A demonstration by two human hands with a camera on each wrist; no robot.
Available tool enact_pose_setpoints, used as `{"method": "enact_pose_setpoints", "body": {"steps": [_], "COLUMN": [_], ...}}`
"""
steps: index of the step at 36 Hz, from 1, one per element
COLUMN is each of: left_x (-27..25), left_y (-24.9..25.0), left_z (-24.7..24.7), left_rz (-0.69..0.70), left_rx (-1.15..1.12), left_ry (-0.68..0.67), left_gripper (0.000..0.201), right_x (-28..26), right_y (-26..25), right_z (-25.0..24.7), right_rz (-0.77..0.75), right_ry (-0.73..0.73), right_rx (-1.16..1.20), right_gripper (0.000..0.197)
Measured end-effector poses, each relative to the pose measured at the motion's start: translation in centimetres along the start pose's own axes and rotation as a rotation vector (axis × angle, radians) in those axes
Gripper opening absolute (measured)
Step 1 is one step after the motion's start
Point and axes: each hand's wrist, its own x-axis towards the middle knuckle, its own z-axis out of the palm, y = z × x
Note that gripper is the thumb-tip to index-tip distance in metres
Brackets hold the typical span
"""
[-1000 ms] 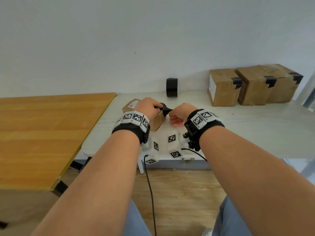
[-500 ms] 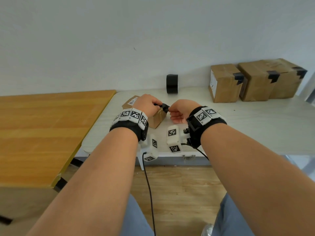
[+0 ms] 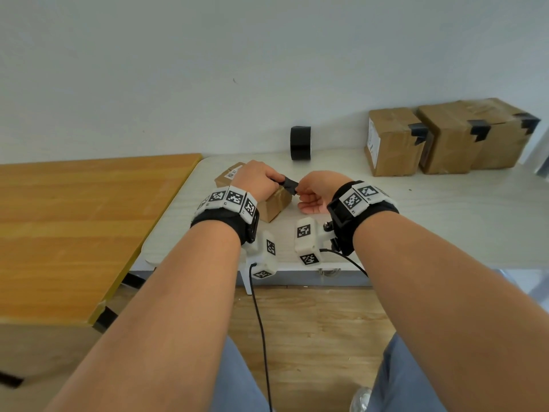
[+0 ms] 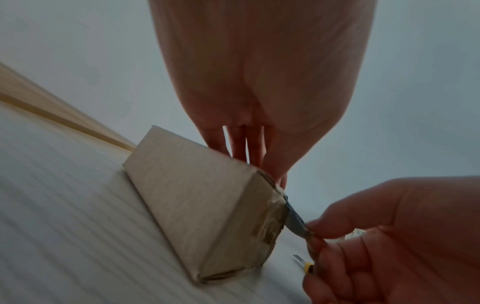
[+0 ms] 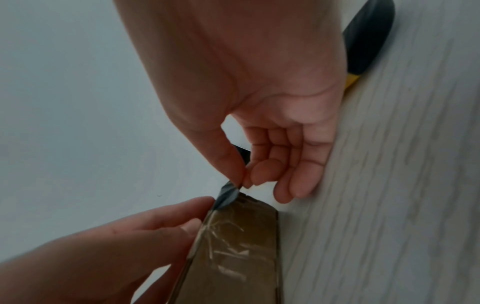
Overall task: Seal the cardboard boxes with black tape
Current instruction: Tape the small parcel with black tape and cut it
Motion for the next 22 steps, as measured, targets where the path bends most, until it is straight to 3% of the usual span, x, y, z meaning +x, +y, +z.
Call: {"method": "enact_pose_setpoints", "body": {"steps": [5,7,12,15,22], "left_x": [0.0,0.1,0.4,0.5,0.5], "left_y": [0.1,0.1,0.3,0.4,0.1], "left_z": [0.0,0.0,-0.2,-0.4,-1.0], "left_rz": [-0.029,-0.042,-0.068,-0.078,-0.041], "left_rx": [-0.059,-0.088,-0.15,-0.15,-0.122], "left_ry": [0.009,0.01,0.0,-0.007,-0.075], "left_gripper": [0.03,0.03,0.027,0.028,0.037], "right_x": [0.5,1.0,1.9,2.3,3.0], "right_y": [-0.1,0.0,0.3,-0.1,0.5], "right_z": [0.0,-0.1,-0.8,-1.0,-0.8], "right_rz": [0.002,0.011,0.114,0.059,-0.156], "right_ry": [-0.003,0.001,0.008,0.041,-0.003], "right_rx": [-0.038,-0.02,0.219,0.25,0.014], "right_gripper": [0.013,0.021,0.034,0.033,0.028]}}
